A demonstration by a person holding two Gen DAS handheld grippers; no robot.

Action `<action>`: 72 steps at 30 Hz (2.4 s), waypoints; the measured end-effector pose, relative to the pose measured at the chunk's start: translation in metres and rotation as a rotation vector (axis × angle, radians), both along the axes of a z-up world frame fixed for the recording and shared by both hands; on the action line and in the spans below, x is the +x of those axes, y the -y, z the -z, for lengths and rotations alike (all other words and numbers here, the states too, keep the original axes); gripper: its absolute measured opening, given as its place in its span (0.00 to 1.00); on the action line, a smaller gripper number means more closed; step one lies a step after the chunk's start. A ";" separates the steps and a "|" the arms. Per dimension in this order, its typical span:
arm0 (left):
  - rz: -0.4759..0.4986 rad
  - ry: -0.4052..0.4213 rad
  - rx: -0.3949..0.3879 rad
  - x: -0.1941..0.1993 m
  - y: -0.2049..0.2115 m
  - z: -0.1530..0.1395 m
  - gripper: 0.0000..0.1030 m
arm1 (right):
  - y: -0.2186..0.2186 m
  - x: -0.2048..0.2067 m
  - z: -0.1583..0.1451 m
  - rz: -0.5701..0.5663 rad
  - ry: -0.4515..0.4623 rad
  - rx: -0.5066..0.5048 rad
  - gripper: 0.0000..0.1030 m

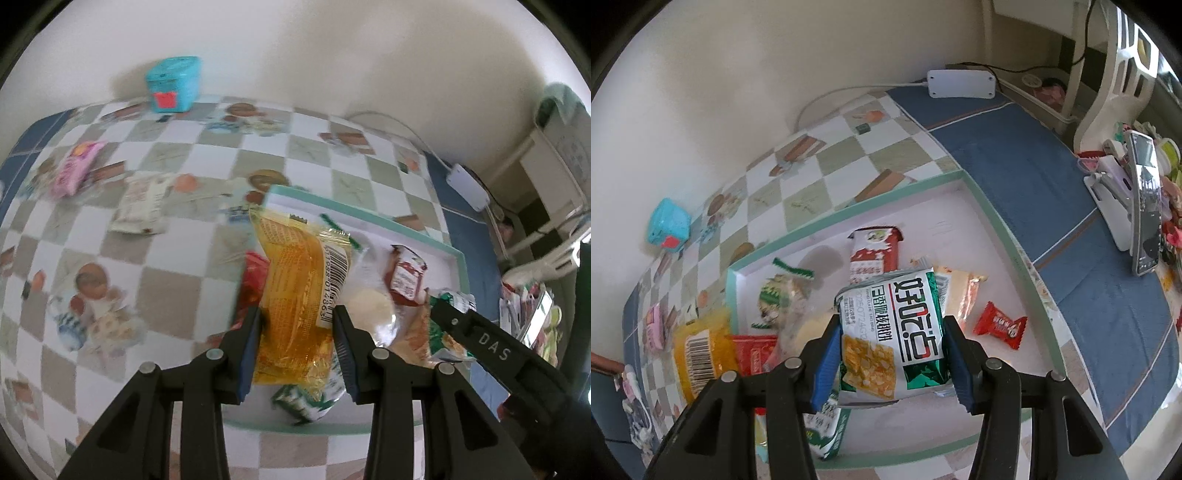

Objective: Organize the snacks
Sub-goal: 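Carry the yellow cake and chip bag into the tray and release both, then move both open tools back toward the white and pink packs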

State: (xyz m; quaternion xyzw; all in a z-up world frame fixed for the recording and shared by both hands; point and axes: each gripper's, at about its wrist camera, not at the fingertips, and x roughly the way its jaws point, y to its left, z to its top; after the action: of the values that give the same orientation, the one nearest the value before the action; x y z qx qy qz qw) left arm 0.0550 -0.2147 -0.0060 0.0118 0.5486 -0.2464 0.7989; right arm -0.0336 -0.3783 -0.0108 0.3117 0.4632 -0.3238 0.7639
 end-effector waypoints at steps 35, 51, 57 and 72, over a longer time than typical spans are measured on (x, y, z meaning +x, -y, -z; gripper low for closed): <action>-0.246 -0.088 -0.062 0.040 -0.067 0.016 0.92 | 0.000 0.011 0.009 0.014 -0.066 -0.024 0.94; -0.481 -0.096 0.119 0.058 -0.149 0.028 0.93 | -0.061 0.046 -0.012 -0.143 -0.073 -0.131 1.00; -0.554 -0.068 0.130 0.061 -0.181 0.017 0.93 | -0.103 0.063 -0.022 -0.242 -0.057 -0.173 1.00; -0.689 -0.035 0.122 0.061 -0.254 0.005 0.93 | -0.191 0.090 -0.038 -0.430 -0.027 -0.250 1.00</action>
State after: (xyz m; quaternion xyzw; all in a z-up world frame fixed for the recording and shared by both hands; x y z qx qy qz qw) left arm 0.1160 0.0392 -0.0106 -0.1306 0.5479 0.0708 0.8233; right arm 0.0559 -0.1871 0.0276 0.1046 0.4855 -0.2126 0.8415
